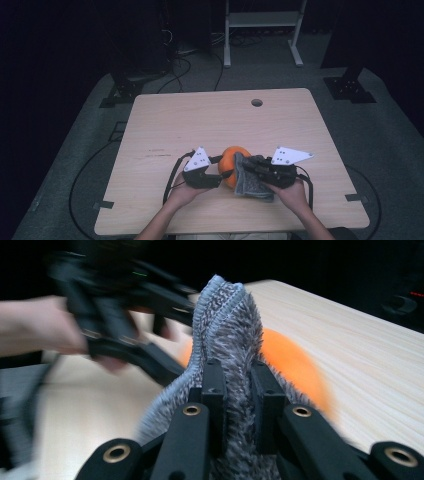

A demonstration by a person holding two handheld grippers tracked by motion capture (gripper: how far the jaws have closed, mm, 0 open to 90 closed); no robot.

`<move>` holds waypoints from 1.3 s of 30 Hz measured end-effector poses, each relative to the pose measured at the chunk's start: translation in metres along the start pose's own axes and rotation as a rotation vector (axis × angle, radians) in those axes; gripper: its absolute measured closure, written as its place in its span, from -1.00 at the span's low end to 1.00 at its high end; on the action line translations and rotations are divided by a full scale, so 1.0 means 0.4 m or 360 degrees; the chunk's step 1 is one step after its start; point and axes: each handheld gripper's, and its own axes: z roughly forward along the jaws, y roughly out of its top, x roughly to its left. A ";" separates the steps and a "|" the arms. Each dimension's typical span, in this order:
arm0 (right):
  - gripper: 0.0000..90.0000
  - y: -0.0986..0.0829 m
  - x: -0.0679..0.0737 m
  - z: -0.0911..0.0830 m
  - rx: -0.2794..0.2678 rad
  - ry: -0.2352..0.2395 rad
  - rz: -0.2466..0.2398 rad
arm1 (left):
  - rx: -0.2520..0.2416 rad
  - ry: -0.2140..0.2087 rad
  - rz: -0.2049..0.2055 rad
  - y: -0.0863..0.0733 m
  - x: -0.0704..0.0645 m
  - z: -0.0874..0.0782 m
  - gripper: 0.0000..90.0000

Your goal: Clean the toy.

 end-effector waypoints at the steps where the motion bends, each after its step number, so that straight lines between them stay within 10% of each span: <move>1: 0.76 -0.008 -0.015 -0.005 0.0018 -0.0051 0.0025 | -0.0005 -0.0002 -0.0018 -0.002 0.003 0.000 -0.05; 4: 0.76 -0.025 -0.032 -0.017 0.0037 -0.0102 0.0085 | -0.0007 -0.0003 -0.0054 -0.002 0.010 -0.001 -0.05; 11: 0.75 -0.013 0.038 0.024 -0.0002 0.0147 -0.0067 | -0.0004 0.0008 -0.0063 -0.004 0.012 -0.001 -0.06; 23: 0.75 -0.024 -0.029 0.005 0.0013 -0.0060 0.0090 | 0.0033 -0.0043 -0.0086 -0.021 0.038 -0.019 -0.05; 29: 0.75 -0.035 0.011 0.025 0.0043 0.0048 0.0064 | -0.0147 -0.0241 -0.0409 -0.017 0.073 -0.045 -0.43; 32: 0.75 -0.041 0.058 0.050 0.0092 0.0182 -0.0017 | -0.0046 -0.0152 -0.0364 -0.020 0.072 -0.041 -0.29; 35: 0.74 -0.034 0.077 0.051 0.0106 0.0197 -0.0111 | 0.0013 -0.0114 -0.0290 -0.028 0.069 -0.041 -0.24; 39: 0.74 -0.012 0.038 0.020 0.0004 0.0128 -0.0044 | 0.0072 -0.0123 -0.0146 -0.032 0.065 -0.050 -0.16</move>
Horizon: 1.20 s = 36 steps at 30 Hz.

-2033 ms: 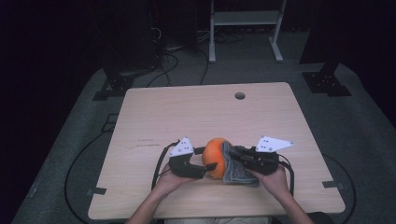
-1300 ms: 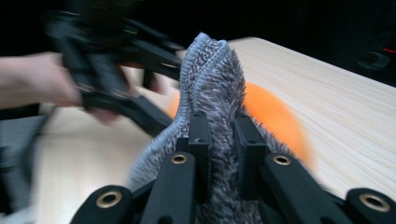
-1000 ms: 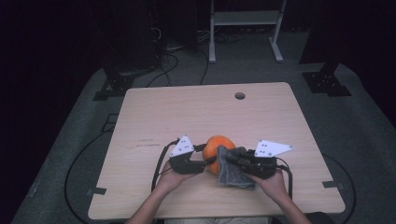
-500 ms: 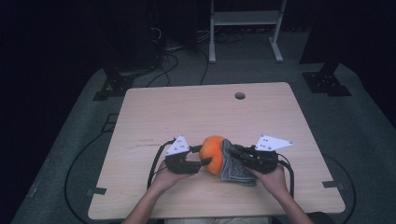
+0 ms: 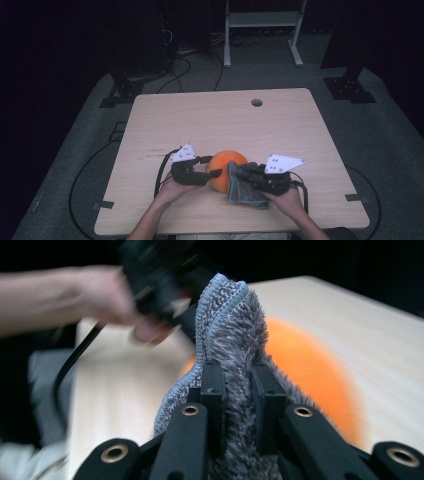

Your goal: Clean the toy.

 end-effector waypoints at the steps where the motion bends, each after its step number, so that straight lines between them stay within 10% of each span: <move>1: 0.74 0.005 -0.019 -0.011 -0.0029 -0.0038 0.0037 | 0.0011 -0.0001 0.0023 -0.001 -0.001 -0.001 -0.15; 7: 0.74 -0.020 -0.085 -0.020 0.0083 -0.0101 0.0221 | -0.0005 -0.0051 -0.0008 0.004 0.003 -0.006 -0.27; 15: 0.74 -0.033 0.004 0.004 0.0171 0.0081 0.0047 | 0.0155 -0.0208 -0.0175 0.014 0.002 0.024 -0.85; 21: 0.74 -0.020 -0.002 -0.030 0.0127 0.0074 0.0041 | -0.0011 -0.0117 0.0099 0.017 -0.032 0.007 -0.13; 26: 0.74 0.010 -0.007 -0.053 0.0026 0.0024 0.0002 | -0.0146 0.0047 0.0448 0.022 -0.061 0.009 -0.11; 32: 0.73 0.021 -0.058 -0.055 -0.0008 -0.0043 0.0076 | -0.0115 -0.0057 0.0557 0.007 -0.082 0.039 -0.21; 36: 0.74 -0.001 -0.070 -0.028 0.0048 -0.0002 0.0126 | -0.0078 -0.0097 0.0326 0.015 -0.067 0.037 -0.63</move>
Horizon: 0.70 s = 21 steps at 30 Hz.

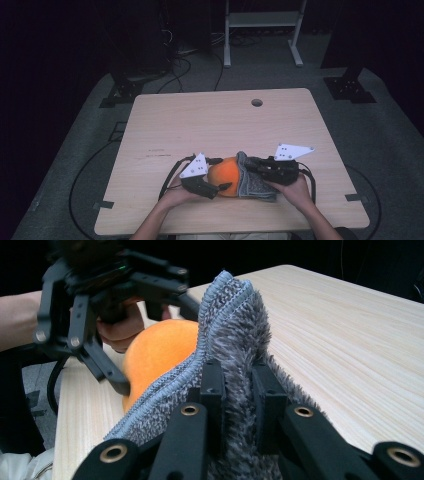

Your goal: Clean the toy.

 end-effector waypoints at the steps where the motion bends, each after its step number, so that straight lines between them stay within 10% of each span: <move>1: 0.74 -0.002 0.007 0.003 0.0011 0.0013 -0.0002 | 0.0001 -0.0016 -0.0094 0.003 0.005 -0.003 -0.72; 4: 0.74 -0.009 0.036 0.008 0.0039 0.0067 -0.0044 | 0.0080 -0.0049 -0.0154 0.001 0.010 -0.002 -0.75; 12: 0.74 0.027 0.074 -0.009 0.0038 0.0039 -0.0175 | 0.0063 -0.0104 0.0057 -0.009 -0.014 -0.008 -0.22; 21: 0.75 -0.021 -0.004 -0.024 0.0121 -0.0092 -0.0047 | 0.0078 -0.0114 0.0085 -0.013 -0.014 -0.013 -0.18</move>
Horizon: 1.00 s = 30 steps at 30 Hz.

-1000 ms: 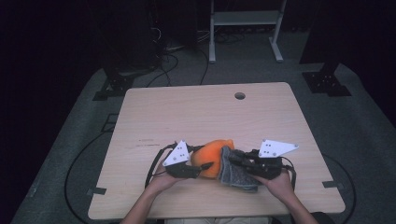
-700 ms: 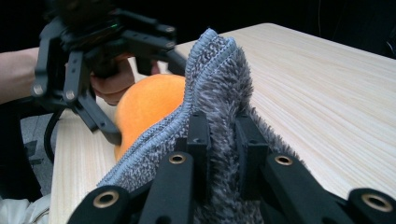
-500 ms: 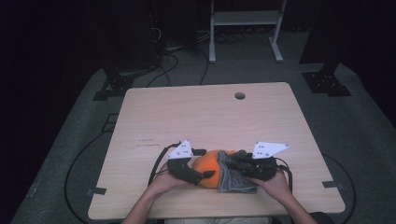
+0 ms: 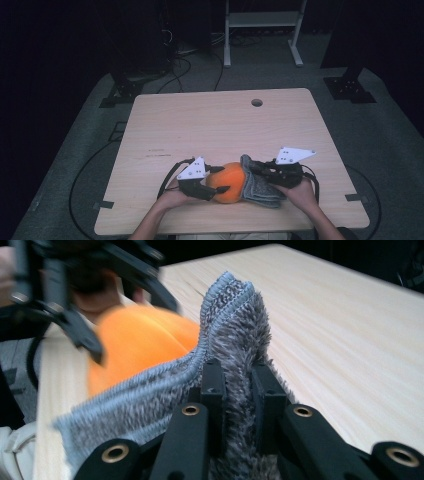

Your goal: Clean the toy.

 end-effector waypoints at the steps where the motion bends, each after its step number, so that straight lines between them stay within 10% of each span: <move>1: 0.75 -0.010 -0.010 -0.006 0.0014 -0.0011 0.0032 | -0.0005 0.0000 0.0000 0.000 0.000 0.001 -0.18; 12: 0.74 0.025 0.016 -0.002 -0.0065 0.0065 -0.0035 | -0.0026 -0.0001 0.0030 0.005 0.000 0.005 -0.11; 23: 0.75 -0.027 -0.026 -0.025 -0.0008 0.0011 0.0107 | -0.0057 -0.0020 -0.0015 -0.005 0.011 0.000 -0.14; 30: 0.75 0.015 0.012 -0.006 -0.0070 0.0091 0.0018 | -0.0063 -0.0024 -0.0005 -0.004 0.010 0.004 -0.15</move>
